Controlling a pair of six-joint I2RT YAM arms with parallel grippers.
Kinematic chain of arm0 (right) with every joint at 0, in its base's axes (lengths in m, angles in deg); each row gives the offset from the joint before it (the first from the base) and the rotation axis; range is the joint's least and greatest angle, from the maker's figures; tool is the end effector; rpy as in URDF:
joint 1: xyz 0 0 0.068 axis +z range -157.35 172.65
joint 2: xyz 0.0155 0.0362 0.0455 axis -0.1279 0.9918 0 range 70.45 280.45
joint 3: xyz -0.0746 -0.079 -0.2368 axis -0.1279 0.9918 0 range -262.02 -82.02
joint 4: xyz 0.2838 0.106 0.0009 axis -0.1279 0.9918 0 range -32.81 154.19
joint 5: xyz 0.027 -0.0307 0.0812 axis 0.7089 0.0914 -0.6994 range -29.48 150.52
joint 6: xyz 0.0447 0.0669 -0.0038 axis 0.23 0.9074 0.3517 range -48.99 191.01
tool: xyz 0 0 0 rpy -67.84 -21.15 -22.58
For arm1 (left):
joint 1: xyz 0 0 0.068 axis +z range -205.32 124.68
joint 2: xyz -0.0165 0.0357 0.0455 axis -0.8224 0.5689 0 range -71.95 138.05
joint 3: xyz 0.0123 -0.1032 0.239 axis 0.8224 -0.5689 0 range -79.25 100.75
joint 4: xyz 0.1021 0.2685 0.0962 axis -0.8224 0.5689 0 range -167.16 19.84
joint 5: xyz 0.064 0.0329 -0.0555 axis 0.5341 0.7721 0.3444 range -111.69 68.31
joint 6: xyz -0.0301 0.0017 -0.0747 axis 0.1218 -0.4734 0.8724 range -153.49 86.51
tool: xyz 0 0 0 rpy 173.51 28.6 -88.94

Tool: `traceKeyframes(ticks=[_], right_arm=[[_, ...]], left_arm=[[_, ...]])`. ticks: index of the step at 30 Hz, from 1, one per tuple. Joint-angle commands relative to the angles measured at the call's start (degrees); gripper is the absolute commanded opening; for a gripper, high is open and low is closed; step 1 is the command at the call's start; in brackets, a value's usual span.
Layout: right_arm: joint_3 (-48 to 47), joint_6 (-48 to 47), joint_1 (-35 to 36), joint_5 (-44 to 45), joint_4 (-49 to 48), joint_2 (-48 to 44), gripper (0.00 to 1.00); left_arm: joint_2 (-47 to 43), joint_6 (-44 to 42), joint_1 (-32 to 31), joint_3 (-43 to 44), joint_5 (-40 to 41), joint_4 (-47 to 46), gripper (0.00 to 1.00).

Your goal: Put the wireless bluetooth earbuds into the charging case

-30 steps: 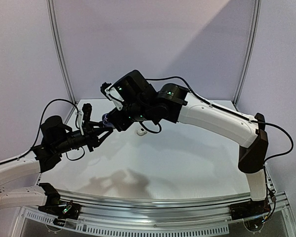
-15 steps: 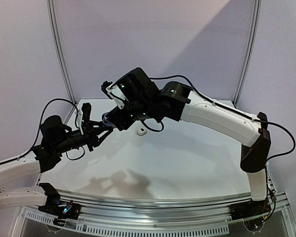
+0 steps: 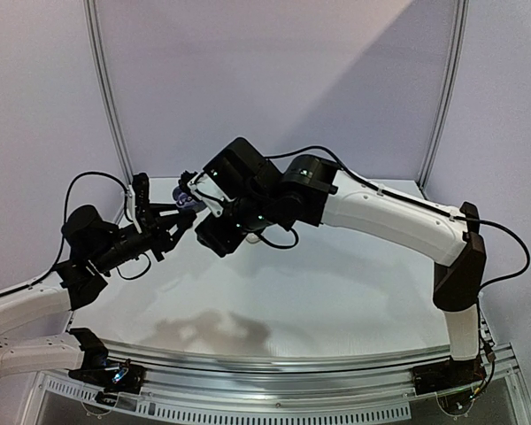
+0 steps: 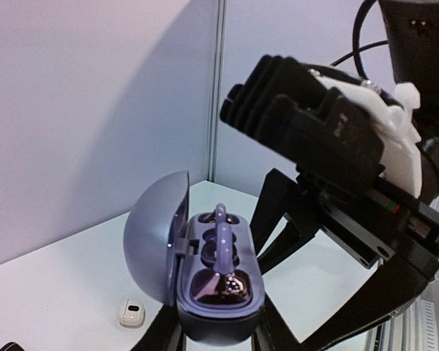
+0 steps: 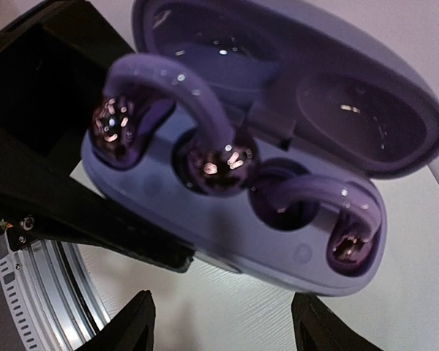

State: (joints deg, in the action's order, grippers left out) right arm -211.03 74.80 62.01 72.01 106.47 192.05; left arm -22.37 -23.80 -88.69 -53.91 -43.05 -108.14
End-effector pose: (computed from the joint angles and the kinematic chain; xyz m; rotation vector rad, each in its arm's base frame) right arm 0.2020 0.4970 0.3294 -1.1683 2.0065 0.4298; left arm 0.2223 -0.1768 0.2573 0.6151 1.3934 -0.8768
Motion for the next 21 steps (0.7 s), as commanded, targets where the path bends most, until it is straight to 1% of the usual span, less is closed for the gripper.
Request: traceKeyframes(ticks=[1, 8, 12, 15, 17, 19, 21], right_arm=[[0.9, 0.1, 0.1, -0.1, -0.1, -1.7, 0.64], [6.2, 1.4, 0.1, 3.3, -1.9, -8.6, 0.64], [9.7, 2.3, 0.1, 3.0, -1.6, -14.0, 0.63], [13.5, 2.5, 0.1, -1.6, -4.8, -18.7, 0.57], [15.7, 2.3, 0.5, -5.2, -7.6, -21.3, 0.51], [17.4, 1.1, 1.5, -8.3, -10.1, -23.8, 0.44], [17.5, -1.2, 2.9, -9.5, -11.1, -24.3, 0.34]], left_arm=[[-0.5, 0.0, 0.0, 0.3, 0.2, -1.7, 0.0], [-0.7, -0.8, 0.0, 0.3, 0.2, -0.4, 0.0], [-1.0, -2.1, 0.0, 0.0, -2.4, 0.2, 0.0], [-0.9, -4.5, 0.0, -0.2, -9.5, 0.5, 0.0], [-0.8, -5.0, 0.0, -0.4, -14.3, 1.0, 0.0], [-0.6, -4.7, 0.0, -0.2, -17.8, 1.5, 0.0], [-0.3, -4.2, -0.1, -0.1, -20.2, 1.8, 0.0]])
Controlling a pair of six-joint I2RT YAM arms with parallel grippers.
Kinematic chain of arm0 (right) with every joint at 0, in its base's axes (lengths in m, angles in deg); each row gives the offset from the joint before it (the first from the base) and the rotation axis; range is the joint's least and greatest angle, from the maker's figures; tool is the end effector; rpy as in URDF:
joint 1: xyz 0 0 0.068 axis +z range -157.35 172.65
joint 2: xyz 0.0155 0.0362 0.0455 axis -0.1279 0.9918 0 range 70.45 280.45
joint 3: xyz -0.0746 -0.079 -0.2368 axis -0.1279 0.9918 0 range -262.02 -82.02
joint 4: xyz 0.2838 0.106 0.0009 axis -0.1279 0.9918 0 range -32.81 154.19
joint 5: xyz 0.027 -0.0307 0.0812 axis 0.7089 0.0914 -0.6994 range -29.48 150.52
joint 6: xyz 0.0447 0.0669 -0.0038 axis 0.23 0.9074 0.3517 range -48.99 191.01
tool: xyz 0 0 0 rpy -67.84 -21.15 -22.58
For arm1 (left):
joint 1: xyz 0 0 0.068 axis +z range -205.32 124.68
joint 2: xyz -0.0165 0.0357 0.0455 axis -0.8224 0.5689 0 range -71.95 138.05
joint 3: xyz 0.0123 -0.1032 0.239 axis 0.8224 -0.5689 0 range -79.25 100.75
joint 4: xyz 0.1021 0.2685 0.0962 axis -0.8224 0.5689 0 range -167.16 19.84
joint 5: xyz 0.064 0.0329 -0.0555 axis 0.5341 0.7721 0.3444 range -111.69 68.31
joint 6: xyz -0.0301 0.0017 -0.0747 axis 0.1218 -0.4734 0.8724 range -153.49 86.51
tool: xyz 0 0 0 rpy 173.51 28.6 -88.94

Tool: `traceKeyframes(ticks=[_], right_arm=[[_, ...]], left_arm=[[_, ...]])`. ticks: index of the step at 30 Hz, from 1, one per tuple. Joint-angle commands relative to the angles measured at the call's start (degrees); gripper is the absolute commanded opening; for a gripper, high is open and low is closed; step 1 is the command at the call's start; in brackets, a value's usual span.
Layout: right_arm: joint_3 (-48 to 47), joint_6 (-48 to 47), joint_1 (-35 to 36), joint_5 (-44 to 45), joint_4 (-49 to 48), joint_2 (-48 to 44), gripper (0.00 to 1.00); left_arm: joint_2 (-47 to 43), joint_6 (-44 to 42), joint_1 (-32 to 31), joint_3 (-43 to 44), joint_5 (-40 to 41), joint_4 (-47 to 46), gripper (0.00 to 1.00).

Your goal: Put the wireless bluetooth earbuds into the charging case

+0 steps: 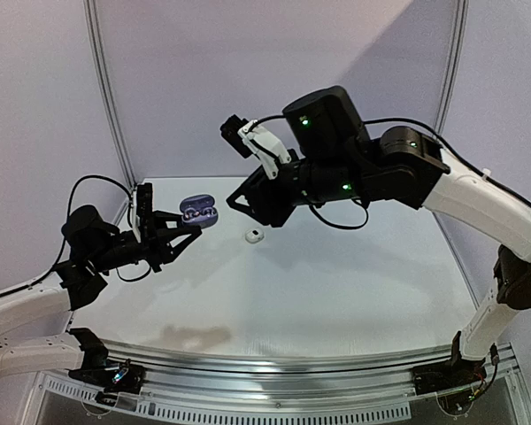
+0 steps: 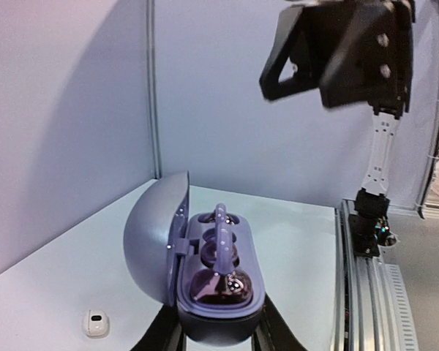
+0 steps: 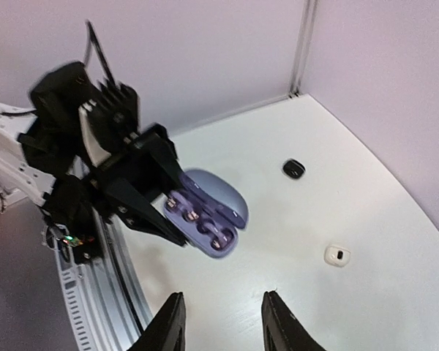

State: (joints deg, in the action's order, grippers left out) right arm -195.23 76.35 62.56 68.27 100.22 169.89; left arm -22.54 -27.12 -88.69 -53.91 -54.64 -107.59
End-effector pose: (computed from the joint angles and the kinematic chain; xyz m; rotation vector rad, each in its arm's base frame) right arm 0.1641 0.4215 0.4186 -1.0726 1.8569 0.6515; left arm 0.2098 -0.1836 0.2560 0.8197 1.3226 -0.9723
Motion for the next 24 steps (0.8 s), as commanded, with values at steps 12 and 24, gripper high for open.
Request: traceKeyframes(ticks=[12, 24], right_arm=[[-3.1, -13.5, 6.1, -10.2, -1.8, 4.1, 0.18], [-4.1, -16.9, 6.2, -5.4, -1.9, 7.4, 0.11]], left_arm=[[0.8, -8.4, -2.0, 2.5, -18.2, 5.9, 0.0], [1.0, -9.2, -3.0, 2.5, -17.9, 6.1, 0.0]])
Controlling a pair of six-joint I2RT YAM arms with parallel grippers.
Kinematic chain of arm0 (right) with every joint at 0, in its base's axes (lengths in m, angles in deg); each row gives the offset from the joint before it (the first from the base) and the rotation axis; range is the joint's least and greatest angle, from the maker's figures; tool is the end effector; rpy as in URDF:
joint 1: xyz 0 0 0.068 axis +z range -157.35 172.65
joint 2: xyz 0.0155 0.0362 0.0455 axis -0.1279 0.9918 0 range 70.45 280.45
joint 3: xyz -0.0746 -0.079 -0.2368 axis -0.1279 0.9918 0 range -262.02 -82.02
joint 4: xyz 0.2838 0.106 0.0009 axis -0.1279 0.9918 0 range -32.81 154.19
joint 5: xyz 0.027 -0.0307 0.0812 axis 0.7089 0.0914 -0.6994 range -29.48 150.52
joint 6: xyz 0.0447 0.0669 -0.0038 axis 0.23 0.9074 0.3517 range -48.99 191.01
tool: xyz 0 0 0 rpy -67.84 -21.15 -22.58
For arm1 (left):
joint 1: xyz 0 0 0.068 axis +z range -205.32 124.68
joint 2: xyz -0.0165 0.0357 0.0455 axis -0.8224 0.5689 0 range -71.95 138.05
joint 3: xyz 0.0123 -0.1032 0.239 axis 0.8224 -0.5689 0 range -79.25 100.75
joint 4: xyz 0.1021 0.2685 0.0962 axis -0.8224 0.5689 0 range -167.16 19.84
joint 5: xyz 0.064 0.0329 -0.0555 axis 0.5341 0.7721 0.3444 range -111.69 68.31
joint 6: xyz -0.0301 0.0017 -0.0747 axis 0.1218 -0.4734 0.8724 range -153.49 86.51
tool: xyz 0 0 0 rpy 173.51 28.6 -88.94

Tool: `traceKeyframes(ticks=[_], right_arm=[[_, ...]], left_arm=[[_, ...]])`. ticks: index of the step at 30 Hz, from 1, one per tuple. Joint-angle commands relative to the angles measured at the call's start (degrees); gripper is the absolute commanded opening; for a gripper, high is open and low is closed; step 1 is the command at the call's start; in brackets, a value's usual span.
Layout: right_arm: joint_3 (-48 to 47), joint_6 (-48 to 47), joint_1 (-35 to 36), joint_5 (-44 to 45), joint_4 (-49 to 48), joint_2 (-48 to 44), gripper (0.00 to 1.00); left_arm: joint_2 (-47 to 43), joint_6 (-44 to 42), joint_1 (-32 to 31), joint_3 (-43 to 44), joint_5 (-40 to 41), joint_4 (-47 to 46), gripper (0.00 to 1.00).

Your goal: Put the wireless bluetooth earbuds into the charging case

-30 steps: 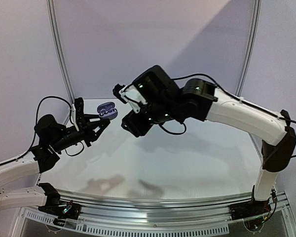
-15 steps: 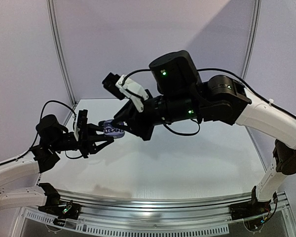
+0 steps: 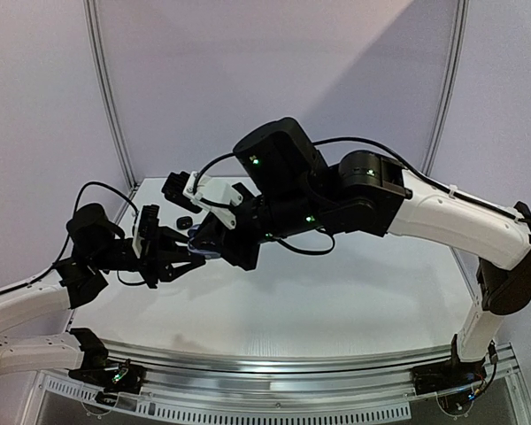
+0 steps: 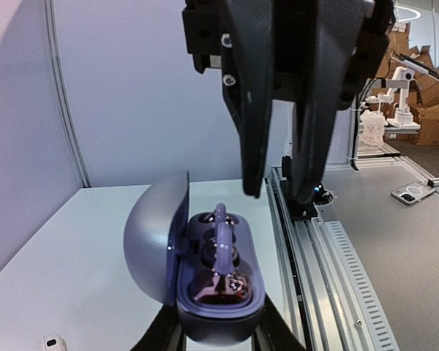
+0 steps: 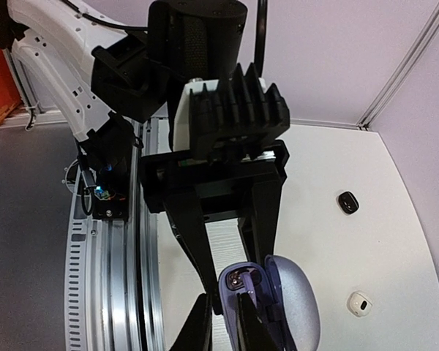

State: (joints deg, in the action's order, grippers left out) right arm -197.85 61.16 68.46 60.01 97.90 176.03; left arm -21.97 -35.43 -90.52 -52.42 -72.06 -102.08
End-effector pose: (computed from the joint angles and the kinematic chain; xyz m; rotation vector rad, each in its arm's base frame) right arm 0.1182 0.4703 0.3932 -1.4869 1.5959 0.6873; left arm 0.1863 -0.1971 0.2512 1.1663 1.1892 -1.1178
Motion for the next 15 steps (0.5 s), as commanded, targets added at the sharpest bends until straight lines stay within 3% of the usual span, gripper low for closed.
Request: traceKeyframes(ticks=[1, 15], right_arm=[[-1.6, -1.8, 0.3, 3.2, 0.6, 1.5, 0.11], [-2.4, -2.4, 0.2, 5.4, 0.5, 2.8, 0.13]], left_arm=[[0.4, -0.9, -1.2, 1.0, -0.5, 0.5, 0.0], [0.5, -1.1, -1.5, 1.1, -0.1, 0.5, 0.0]])
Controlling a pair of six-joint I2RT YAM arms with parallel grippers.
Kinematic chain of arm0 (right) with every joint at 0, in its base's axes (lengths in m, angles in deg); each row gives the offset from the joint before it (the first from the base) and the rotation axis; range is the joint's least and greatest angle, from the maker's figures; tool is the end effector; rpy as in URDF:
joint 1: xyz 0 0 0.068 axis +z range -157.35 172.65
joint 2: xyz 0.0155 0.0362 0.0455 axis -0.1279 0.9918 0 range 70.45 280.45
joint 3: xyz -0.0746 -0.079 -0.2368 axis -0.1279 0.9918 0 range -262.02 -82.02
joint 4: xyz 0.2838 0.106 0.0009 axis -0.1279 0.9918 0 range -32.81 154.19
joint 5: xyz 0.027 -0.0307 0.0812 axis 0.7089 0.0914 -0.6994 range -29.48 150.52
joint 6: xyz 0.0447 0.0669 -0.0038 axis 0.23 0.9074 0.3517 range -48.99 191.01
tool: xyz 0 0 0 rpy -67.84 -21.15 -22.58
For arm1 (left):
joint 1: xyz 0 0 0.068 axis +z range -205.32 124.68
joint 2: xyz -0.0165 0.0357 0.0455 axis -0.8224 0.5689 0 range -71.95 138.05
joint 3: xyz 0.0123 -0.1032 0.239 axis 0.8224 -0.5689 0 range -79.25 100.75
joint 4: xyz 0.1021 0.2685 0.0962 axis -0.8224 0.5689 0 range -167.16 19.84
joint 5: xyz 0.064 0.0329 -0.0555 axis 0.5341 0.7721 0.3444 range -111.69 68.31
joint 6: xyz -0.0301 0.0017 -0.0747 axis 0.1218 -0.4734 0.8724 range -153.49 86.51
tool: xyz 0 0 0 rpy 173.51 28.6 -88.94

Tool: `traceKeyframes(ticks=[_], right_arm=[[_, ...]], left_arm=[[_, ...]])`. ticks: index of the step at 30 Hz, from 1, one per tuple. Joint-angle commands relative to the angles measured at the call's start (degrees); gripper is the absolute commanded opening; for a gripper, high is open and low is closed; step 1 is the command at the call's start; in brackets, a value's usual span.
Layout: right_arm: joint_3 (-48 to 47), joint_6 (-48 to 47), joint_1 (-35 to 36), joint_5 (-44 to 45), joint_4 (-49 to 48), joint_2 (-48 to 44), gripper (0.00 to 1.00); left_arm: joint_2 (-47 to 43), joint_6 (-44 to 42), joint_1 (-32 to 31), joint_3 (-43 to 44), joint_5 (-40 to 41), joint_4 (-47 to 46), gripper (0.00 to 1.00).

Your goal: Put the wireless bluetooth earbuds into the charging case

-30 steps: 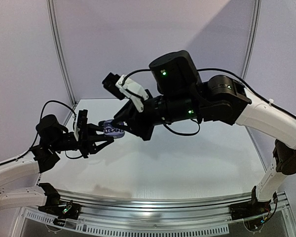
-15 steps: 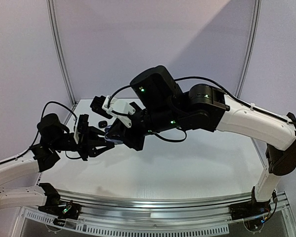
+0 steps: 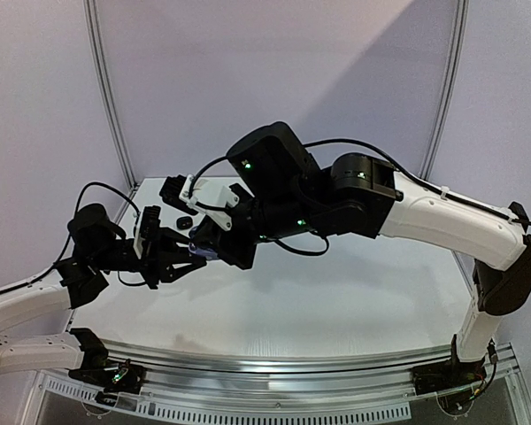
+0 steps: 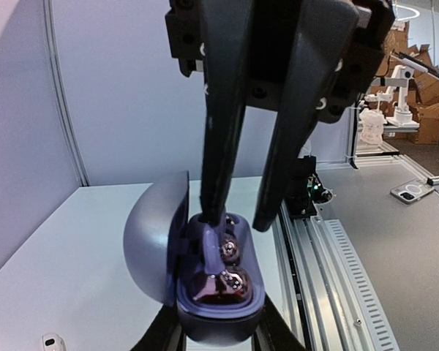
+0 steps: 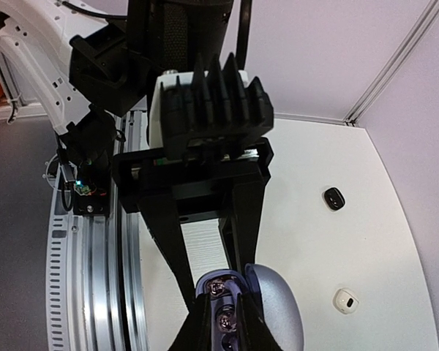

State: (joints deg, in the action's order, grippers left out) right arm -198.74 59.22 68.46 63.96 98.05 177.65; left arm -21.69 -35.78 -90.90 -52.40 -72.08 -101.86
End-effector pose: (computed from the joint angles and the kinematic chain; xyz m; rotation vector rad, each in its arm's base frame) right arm 0.1246 0.4758 0.3859 -1.4790 1.5953 0.5924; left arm 0.1855 -0.1988 0.2497 1.1749 1.1902 -1.1209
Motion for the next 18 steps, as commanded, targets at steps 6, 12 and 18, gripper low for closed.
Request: traceKeyframes(ticks=[6, 12, 18], right_arm=[[-1.5, -0.5, 0.3, 1.7, -0.4, 0.7, 0.2], [-1.4, -0.5, 0.3, 1.5, -0.8, 0.1, 0.18], [-1.8, -0.9, 0.3, 3.2, 0.7, 1.5, 0.13]], left_arm=[[0.2, -0.9, -1.1, 0.9, -0.1, 0.4, 0.0], [0.1, -1.0, -1.2, 0.8, 0.0, 0.5, 0.0], [-0.1, -1.0, -1.2, 0.7, 0.3, 0.3, 0.0]])
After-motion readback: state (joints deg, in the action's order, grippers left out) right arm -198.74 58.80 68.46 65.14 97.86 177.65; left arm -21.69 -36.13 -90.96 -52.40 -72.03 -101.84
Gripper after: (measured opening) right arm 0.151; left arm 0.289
